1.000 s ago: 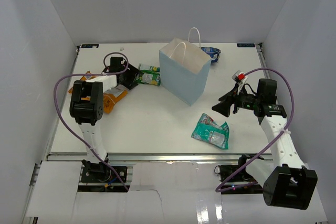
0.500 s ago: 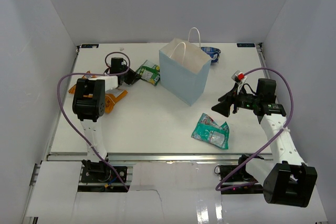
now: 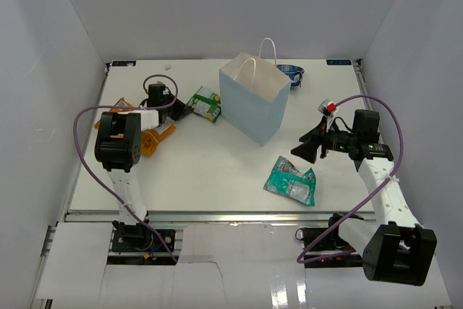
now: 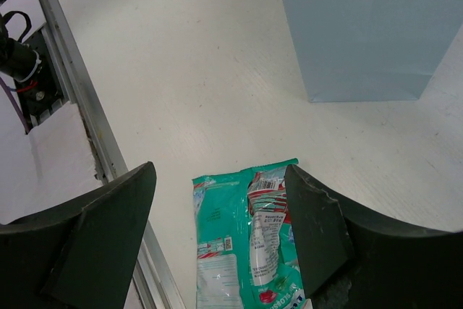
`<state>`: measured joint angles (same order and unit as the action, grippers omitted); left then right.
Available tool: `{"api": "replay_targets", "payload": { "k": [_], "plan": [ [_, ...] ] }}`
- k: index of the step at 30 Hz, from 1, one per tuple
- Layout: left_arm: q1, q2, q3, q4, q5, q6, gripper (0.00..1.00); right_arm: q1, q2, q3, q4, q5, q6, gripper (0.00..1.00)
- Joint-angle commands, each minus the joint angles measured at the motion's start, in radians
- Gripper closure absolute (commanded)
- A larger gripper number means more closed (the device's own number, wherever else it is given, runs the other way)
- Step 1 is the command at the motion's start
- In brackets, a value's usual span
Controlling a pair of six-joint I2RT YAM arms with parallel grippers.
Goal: Place the snacks into the paper bag
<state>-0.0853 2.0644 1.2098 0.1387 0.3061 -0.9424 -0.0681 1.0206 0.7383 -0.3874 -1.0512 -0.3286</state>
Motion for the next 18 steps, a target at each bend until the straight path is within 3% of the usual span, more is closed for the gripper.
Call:
{"api": "replay_targets", "payload": {
  "k": [1, 18],
  "plan": [
    [0.009, -0.136, -0.036, 0.012, 0.031, 0.016, 0.99, -0.006, -0.007, 0.001, 0.016, -0.026, -0.02, 0.23],
    [0.015, -0.466, -0.229, -0.099, -0.025, 0.162, 1.0, 0.004, -0.043, 0.007, -0.064, -0.118, -0.151, 0.23]
  ]
}}
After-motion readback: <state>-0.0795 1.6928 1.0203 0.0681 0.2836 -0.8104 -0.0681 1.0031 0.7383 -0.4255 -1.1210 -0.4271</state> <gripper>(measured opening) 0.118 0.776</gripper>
